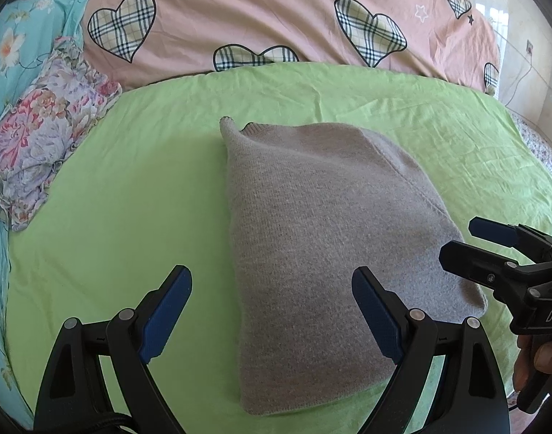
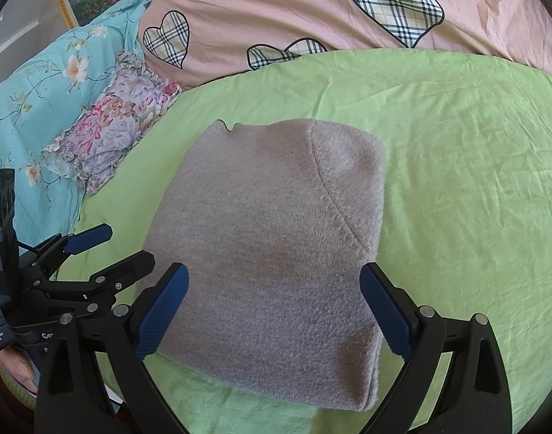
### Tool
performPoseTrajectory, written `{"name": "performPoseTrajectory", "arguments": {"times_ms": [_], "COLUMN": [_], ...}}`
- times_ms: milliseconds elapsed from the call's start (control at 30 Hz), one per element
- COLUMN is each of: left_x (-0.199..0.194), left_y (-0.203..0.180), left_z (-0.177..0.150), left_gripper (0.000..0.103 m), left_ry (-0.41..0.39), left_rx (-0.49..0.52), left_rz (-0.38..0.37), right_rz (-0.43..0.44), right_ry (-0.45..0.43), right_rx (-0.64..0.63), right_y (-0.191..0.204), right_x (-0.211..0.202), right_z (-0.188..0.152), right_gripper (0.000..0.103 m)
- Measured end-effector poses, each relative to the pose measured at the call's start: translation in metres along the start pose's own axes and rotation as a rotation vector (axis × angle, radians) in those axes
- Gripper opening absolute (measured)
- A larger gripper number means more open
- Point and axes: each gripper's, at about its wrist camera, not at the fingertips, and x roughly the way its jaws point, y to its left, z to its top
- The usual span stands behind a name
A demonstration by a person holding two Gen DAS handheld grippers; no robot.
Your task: Fold small clothes
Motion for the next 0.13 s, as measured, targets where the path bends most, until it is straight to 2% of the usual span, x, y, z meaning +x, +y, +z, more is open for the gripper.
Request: {"name": "performPoseTrajectory", "arguments": {"times_ms": [133], "left_x": [0.0016], "left_y": [0.0024], "left_z": [-0.0013], "left_gripper": [0.091], "left_ry": [0.007], "left_rx": [-0.009], "left_rz": [0.013], "right_rz": [0.002], "right_ry": [0.001], "right_rx": [0.005], "right_y": [-0.0014], "right_x": [0.0018], "right_z": [-0.0035], "right_gripper": [0.096]}}
